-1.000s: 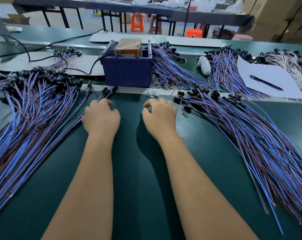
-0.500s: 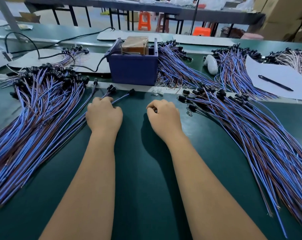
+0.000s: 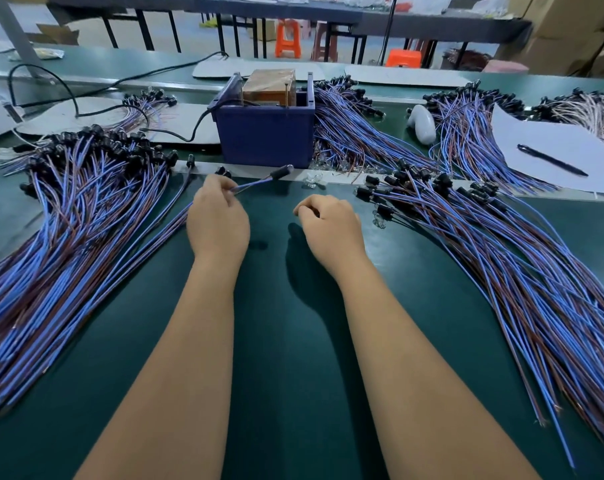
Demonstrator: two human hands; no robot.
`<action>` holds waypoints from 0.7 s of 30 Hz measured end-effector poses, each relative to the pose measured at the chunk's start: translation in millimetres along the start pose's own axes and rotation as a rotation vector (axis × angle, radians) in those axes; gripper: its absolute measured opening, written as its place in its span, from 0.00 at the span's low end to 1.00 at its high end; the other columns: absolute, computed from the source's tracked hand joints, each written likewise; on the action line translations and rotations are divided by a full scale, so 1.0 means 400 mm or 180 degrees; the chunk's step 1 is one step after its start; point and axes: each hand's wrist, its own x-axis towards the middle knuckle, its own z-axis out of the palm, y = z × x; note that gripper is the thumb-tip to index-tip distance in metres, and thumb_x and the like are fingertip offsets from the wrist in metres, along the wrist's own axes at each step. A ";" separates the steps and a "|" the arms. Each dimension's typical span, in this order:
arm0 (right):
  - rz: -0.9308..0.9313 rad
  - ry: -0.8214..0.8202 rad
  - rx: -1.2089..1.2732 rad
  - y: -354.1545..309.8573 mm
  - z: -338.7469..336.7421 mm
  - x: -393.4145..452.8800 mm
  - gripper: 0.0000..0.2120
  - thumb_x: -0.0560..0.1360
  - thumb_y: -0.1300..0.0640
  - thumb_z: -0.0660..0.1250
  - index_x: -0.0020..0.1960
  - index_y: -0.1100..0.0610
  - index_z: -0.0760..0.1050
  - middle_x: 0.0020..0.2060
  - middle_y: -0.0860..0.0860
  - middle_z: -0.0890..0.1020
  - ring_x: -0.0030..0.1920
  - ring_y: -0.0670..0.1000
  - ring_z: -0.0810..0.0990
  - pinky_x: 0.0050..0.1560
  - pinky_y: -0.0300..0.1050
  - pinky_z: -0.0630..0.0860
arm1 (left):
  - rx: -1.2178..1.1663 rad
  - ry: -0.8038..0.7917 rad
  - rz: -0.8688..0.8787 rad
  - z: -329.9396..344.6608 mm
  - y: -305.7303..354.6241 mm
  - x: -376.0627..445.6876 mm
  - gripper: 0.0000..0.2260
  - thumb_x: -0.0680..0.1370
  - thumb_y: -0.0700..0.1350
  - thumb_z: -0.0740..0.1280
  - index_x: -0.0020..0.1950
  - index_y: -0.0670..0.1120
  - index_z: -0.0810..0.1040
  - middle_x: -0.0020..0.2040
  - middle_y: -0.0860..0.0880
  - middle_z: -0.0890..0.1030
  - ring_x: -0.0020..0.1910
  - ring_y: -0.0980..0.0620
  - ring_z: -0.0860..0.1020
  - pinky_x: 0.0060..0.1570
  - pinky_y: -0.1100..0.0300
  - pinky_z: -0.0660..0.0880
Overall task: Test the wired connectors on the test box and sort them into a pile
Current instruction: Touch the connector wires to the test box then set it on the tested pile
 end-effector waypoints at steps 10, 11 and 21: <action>0.0449 -0.0071 0.2915 -0.005 -0.020 0.004 0.16 0.84 0.57 0.53 0.47 0.57 0.78 0.34 0.54 0.81 0.32 0.51 0.78 0.38 0.38 0.75 | -0.4136 -0.1332 -0.0281 0.019 0.100 -0.046 0.18 0.77 0.46 0.59 0.35 0.44 0.85 0.40 0.44 0.86 0.45 0.48 0.84 0.51 0.59 0.78; 0.0526 -0.0122 0.3140 -0.004 -0.026 0.008 0.18 0.84 0.54 0.52 0.48 0.57 0.78 0.35 0.54 0.82 0.33 0.51 0.80 0.39 0.38 0.76 | -0.4171 -0.1628 -0.0347 0.016 0.098 -0.047 0.21 0.79 0.48 0.58 0.33 0.44 0.85 0.38 0.44 0.85 0.42 0.49 0.84 0.48 0.59 0.79; 0.0347 -0.0684 0.3644 -0.003 -0.039 -0.003 0.10 0.79 0.64 0.61 0.59 0.63 0.75 0.24 0.54 0.76 0.20 0.50 0.71 0.20 0.36 0.62 | -0.2832 -0.2821 -0.0612 0.022 0.108 -0.069 0.23 0.77 0.50 0.61 0.22 0.47 0.70 0.23 0.48 0.71 0.26 0.50 0.73 0.36 0.57 0.78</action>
